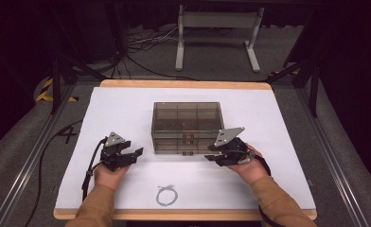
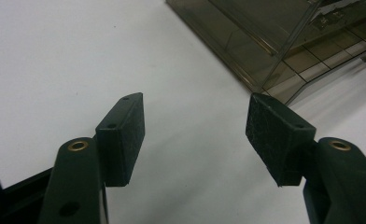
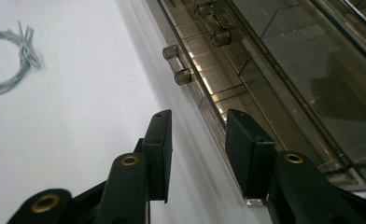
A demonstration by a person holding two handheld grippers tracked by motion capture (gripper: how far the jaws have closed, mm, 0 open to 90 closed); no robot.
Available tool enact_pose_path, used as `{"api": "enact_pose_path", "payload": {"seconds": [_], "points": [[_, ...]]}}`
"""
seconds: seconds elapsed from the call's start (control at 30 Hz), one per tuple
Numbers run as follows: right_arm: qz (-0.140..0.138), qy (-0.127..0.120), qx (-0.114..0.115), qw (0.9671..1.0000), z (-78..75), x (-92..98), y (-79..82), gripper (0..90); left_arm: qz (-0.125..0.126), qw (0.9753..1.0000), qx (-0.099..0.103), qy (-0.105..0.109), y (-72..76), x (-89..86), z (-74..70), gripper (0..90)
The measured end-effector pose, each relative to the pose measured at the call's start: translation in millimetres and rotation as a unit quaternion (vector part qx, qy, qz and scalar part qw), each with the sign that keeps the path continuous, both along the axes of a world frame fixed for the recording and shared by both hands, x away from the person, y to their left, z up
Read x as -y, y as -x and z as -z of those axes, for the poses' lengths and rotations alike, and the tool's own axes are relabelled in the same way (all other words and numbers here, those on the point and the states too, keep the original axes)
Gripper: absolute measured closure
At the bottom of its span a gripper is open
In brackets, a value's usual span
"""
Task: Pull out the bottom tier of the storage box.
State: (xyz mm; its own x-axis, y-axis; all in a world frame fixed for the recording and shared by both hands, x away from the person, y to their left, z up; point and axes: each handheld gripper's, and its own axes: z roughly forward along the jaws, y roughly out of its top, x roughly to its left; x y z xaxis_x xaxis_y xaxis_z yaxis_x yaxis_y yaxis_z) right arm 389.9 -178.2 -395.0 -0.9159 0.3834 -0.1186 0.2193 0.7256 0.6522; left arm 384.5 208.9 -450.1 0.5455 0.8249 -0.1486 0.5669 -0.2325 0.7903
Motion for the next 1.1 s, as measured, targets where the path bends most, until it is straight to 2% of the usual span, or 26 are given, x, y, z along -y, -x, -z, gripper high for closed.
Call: {"api": "enact_pose_path", "payload": {"seconds": [0.3, 0.5, 0.73, 0.9, 1.03, 1.07, 1.1], "points": [[-0.029, 0.056, 0.021, 0.9978, -5.4, -9.4, -9.0, 67.2, 0.002, 1.0, -0.001, -0.001, 0.3, 0.2, 0.0, 38.2], [-0.043, 0.083, 0.018, 0.9954, -6.5, -14.2, -15.4, 69.5, 0.002, 1.0, -0.001, -0.003, 0.2, 0.3, 0.0, 38.2], [-0.061, 0.124, 0.022, 0.9901, -3.9, -22.0, -20.2, 71.1, 0.002, 1.0, -0.001, -0.003, 0.4, 0.5, 0.2, 38.1], [-0.065, 0.142, 0.025, 0.9874, -2.6, -27.0, -21.5, 71.4, 0.001, 1.0, -0.001, -0.004, 0.5, 0.6, 0.3, 38.1], [-0.073, 0.167, 0.024, 0.983, -1.4, -31.9, -22.6, 71.6, 0.002, 1.0, -0.001, -0.004, 0.5, 0.6, 0.3, 38.1], [-0.076, 0.17, 0.031, 0.982, -0.8, -32.8, -23.6, 71.6, 0.001, 1.0, -0.001, -0.004, 0.5, 0.6, 0.3, 38.2], [-0.075, 0.176, 0.026, 0.9812, -1.0, -33.5, -23.4, 71.7, 0.002, 1.0, -0.001, -0.004, 0.5, 0.6, 0.3, 38.2]]}}
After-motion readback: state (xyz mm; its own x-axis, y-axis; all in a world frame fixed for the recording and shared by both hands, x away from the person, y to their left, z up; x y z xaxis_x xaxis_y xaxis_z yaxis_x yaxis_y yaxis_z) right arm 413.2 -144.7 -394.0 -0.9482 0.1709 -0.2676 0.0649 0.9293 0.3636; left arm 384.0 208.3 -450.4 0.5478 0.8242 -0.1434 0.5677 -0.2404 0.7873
